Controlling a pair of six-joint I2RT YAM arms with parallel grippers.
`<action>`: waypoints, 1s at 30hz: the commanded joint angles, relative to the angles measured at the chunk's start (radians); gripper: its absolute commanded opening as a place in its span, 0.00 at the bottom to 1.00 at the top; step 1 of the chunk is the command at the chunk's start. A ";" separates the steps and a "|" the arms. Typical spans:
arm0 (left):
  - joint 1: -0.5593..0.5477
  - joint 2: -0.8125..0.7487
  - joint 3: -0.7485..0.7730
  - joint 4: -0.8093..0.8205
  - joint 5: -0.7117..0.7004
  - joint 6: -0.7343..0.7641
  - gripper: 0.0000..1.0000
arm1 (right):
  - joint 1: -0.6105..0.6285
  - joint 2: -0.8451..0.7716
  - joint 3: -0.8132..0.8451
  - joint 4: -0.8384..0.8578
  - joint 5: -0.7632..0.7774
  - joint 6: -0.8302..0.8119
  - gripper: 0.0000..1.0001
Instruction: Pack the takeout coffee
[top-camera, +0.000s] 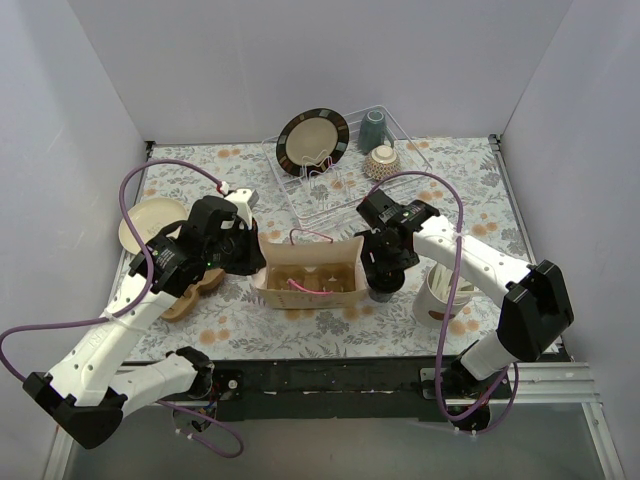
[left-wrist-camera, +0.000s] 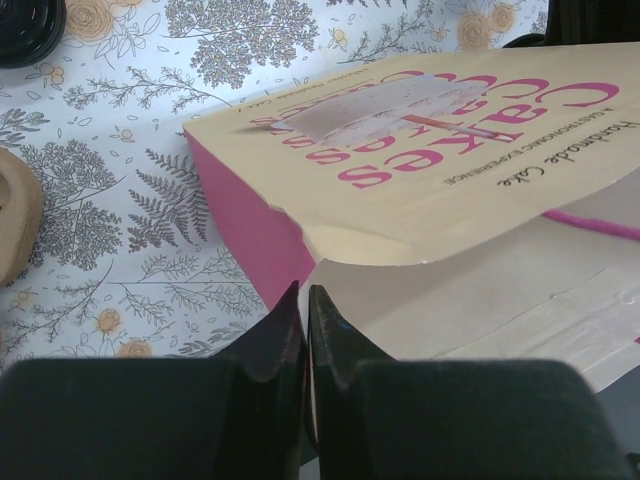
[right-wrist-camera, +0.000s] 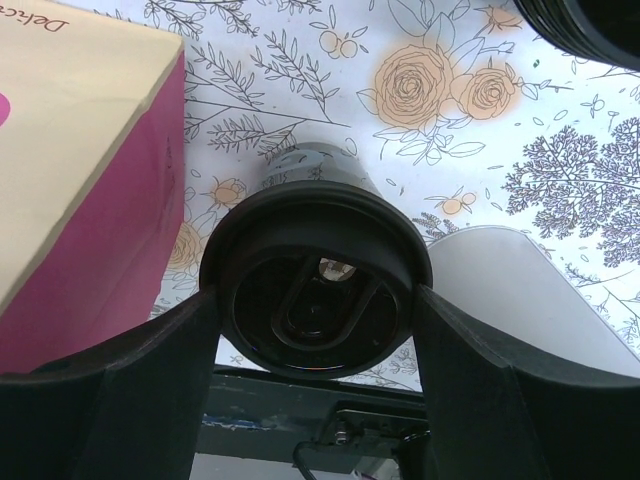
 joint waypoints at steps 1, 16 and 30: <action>0.005 -0.014 0.019 -0.002 0.014 0.008 0.11 | 0.006 -0.015 0.043 -0.047 0.056 -0.009 0.70; 0.005 -0.014 0.025 -0.025 -0.006 -0.099 0.44 | -0.073 -0.101 0.606 -0.310 0.026 -0.276 0.57; 0.005 -0.009 0.013 0.191 0.013 0.065 0.00 | -0.059 -0.307 0.694 0.053 -0.552 -0.437 0.53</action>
